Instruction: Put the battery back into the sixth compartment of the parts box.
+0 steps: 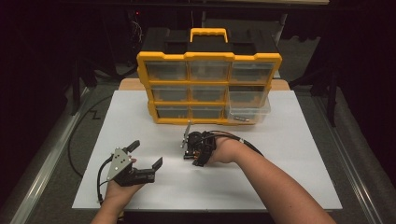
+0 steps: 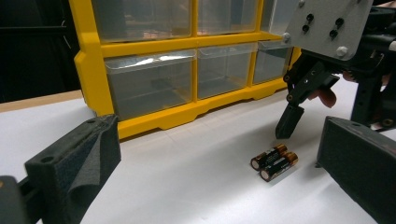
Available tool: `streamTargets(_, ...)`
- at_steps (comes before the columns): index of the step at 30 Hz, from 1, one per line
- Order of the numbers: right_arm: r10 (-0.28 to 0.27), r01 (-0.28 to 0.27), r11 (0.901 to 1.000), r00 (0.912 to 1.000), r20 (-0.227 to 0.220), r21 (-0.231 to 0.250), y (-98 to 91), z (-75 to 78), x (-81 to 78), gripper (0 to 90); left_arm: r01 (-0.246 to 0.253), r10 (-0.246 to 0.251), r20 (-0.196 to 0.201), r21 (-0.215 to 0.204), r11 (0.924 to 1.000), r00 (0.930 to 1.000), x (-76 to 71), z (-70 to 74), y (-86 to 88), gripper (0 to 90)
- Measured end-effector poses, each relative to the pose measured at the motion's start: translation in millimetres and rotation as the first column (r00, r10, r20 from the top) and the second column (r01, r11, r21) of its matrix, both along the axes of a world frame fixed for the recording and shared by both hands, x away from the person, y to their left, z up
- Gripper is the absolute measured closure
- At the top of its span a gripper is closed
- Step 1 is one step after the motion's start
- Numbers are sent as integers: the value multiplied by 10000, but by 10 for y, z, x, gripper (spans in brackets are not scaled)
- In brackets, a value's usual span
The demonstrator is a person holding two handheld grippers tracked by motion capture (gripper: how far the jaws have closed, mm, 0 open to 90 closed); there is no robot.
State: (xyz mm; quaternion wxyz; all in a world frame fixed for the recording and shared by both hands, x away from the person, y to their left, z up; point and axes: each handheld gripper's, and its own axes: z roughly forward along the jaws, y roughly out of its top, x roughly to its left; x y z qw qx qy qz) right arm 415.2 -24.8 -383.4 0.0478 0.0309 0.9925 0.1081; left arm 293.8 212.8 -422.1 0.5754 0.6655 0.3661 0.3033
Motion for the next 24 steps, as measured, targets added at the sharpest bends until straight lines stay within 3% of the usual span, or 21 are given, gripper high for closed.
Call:
streamTargets(6, 237, -237, 9997, 9997, 30, -49, 20, -21, -9, 614, 29, -29, -3, 30, 10000, 10000, 0, 0, -1, 7)
streamTargets(24, 140, -137, 9996, 9998, 119, -254, 39, -88, 23, 665, 70, -70, 45, -33, 10000, 10000, -1, 0, -2, 7)
